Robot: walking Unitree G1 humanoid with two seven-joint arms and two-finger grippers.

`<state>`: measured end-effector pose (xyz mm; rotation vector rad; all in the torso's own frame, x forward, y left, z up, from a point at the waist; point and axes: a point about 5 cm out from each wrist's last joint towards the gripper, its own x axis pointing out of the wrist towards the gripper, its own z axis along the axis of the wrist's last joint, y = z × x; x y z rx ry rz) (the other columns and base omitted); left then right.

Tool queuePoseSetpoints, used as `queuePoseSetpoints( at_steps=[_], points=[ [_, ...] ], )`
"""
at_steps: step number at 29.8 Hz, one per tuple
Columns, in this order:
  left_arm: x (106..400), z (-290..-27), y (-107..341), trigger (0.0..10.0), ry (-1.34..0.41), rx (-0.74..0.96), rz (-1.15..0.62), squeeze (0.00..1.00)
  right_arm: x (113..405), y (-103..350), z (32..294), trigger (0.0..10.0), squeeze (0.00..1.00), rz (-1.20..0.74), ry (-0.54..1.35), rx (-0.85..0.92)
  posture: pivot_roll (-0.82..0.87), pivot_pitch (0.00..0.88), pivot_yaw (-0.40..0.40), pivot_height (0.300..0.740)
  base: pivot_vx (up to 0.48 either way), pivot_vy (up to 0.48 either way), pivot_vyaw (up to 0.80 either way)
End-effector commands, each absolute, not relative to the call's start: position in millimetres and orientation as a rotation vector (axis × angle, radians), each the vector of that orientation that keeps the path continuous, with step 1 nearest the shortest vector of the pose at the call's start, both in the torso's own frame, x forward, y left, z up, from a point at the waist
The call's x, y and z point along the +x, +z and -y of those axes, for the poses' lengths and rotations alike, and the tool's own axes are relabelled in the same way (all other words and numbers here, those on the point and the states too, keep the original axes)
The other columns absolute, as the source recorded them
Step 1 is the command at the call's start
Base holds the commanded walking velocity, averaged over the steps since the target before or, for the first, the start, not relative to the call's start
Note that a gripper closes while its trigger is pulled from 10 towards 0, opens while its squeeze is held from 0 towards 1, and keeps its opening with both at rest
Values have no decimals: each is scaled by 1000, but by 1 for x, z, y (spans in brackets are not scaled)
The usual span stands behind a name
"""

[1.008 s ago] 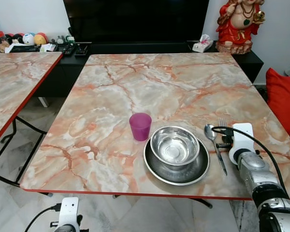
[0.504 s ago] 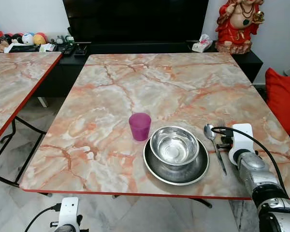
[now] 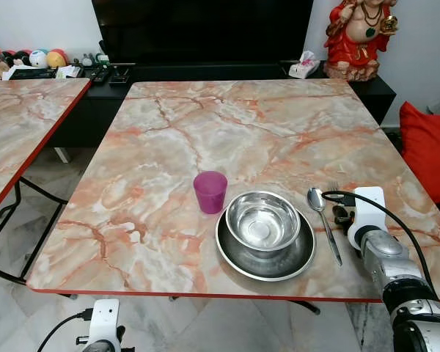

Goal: Setting the table

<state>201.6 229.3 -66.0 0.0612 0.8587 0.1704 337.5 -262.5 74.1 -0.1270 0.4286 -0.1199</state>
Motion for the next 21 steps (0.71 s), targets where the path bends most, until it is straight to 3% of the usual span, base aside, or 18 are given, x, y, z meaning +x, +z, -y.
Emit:
queuePoseSetpoints(
  at_steps=[1, 15, 21],
  points=[
    [204, -230, -65, 10000, 186, 58, -851, 0, 342, 77, 257, 10000, 0, -423, -105, -116, 50, 0, 31, 740, 0, 0, 0],
    [204, -229, -65, 10000, 172, 68, -852, 0, 350, 108, 255, 10000, 0, -214, -156, -84, 44, 0, 37, 740, 0, 0, 0],
    [205, -230, -64, 10000, 173, 73, -844, 0, 343, 132, 256, 10000, 0, 5, -230, -110, 23, 0, 43, 740, 0, 0, 0]
  ],
)
